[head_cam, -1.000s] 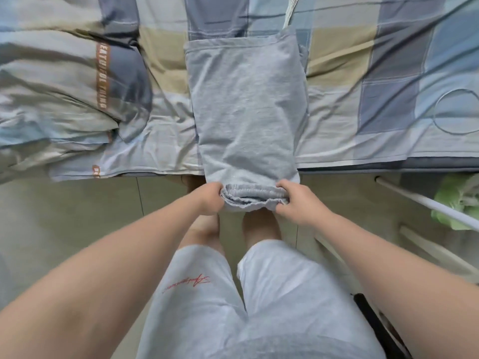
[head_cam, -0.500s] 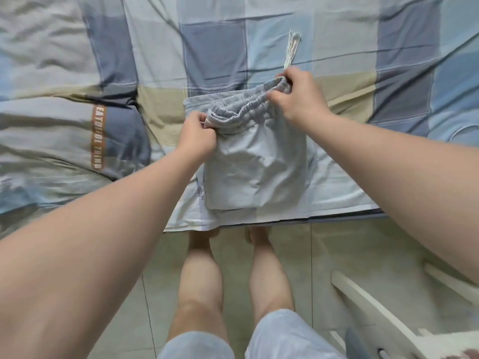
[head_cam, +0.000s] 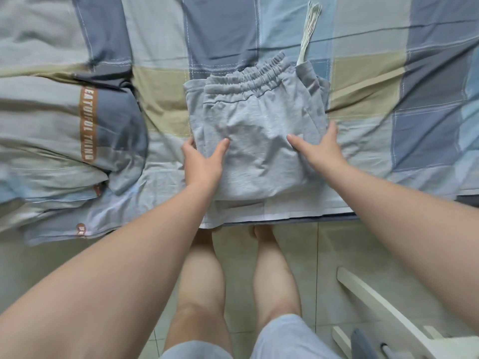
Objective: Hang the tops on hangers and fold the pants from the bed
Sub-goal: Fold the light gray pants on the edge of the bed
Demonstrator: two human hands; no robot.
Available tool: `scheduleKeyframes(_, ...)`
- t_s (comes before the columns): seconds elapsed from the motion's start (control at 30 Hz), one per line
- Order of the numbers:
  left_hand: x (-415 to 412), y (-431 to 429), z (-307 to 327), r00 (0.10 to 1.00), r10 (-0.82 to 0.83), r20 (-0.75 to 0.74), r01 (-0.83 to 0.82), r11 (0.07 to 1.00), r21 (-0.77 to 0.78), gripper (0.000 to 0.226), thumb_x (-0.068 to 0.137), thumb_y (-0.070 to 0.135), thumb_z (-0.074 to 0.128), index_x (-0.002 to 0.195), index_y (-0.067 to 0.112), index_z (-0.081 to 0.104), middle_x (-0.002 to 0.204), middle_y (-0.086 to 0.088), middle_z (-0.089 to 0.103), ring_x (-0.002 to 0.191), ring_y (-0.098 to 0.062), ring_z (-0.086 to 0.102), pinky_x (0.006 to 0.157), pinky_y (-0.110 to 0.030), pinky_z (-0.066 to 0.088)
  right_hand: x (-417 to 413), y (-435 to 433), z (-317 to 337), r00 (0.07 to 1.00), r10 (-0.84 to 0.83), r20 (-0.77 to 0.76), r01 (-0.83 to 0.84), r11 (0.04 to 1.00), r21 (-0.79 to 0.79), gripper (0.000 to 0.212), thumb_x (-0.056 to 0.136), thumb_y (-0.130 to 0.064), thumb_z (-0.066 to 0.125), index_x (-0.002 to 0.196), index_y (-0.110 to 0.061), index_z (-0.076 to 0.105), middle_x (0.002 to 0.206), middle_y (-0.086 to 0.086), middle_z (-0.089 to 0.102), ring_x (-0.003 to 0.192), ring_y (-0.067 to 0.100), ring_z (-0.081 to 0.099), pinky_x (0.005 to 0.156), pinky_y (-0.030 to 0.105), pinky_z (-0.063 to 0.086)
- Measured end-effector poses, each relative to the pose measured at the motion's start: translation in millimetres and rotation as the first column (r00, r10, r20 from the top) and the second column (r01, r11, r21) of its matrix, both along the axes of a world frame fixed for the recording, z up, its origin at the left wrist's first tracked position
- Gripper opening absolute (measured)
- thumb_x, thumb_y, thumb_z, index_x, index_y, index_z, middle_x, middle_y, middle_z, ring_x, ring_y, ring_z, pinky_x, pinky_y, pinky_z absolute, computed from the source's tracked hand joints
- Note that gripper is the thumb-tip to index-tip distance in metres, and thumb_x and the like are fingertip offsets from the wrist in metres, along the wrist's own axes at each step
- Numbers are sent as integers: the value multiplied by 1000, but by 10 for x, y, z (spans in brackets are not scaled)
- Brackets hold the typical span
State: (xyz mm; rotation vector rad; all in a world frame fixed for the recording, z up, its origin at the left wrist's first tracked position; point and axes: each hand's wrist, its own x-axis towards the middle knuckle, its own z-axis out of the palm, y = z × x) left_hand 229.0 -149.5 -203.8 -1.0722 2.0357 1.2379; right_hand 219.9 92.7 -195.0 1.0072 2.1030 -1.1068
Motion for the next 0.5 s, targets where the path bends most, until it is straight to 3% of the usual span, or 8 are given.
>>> scheduleKeyframes(0.07, 66, -13, -28, 1000, 6, 29, -8, 999, 52, 85, 80, 55, 77, 142, 16, 34, 127, 5, 54, 118, -16, 55, 95, -27, 44, 93, -28, -43, 997, -81, 20, 82, 993, -88, 107, 74, -49, 84, 152, -14, 20, 139, -2, 47, 127, 16, 48, 103, 25, 34)
scheduleKeyframes(0.17, 66, -21, -46, 997, -32, 73, 27, 998, 65, 77, 75, 60, 78, 128, 18, 42, 117, 7, 55, 109, -17, 56, 97, -32, 44, 108, -66, -60, 988, -135, 81, 148, 968, -202, 90, 68, -50, 88, 139, -12, 46, 128, -3, 62, 116, 16, 61, 103, 32, 46)
scheduleKeyframes(0.27, 26, -46, -7, 995, -45, 84, 35, 992, 117, 68, 75, 60, 78, 124, 21, 51, 106, 12, 57, 100, -15, 56, 87, -29, 42, 131, -109, -21, 971, -158, 177, 213, 908, -360, 51, 72, -34, 88, 117, -17, 69, 109, -1, 76, 102, 20, 72, 93, 36, 56)
scheduleKeyframes(0.37, 26, -131, 93, 991, -97, 93, 85, 989, 125, 68, 78, 58, 76, 130, 19, 56, 111, 11, 61, 99, -15, 57, 87, -30, 43, 179, -132, 81, 961, -182, 209, 254, 882, -397, 29, 77, -19, 85, 102, -18, 71, 99, -1, 78, 92, 19, 75, 83, 34, 58)
scheduleKeyframes(0.43, 62, -233, 229, 985, -128, 118, 111, 984, 139, 63, 80, 55, 76, 129, 18, 59, 117, 7, 66, 103, -18, 62, 92, -34, 48, 247, -148, 235, 951, -205, 231, 285, 871, -401, 28, 78, -14, 82, 103, -18, 71, 99, 2, 78, 88, 18, 75, 75, 32, 58)
scheduleKeyframes(0.5, 120, -341, 418, 977, -156, 144, 133, 978, 158, 49, 82, 46, 78, 119, 18, 65, 110, 4, 69, 99, -18, 65, 91, -34, 50, 349, -188, 459, 930, -235, 282, 338, 848, -407, 30, 80, -11, 80, 108, -16, 70, 98, 4, 78, 83, 20, 76, 68, 32, 59)
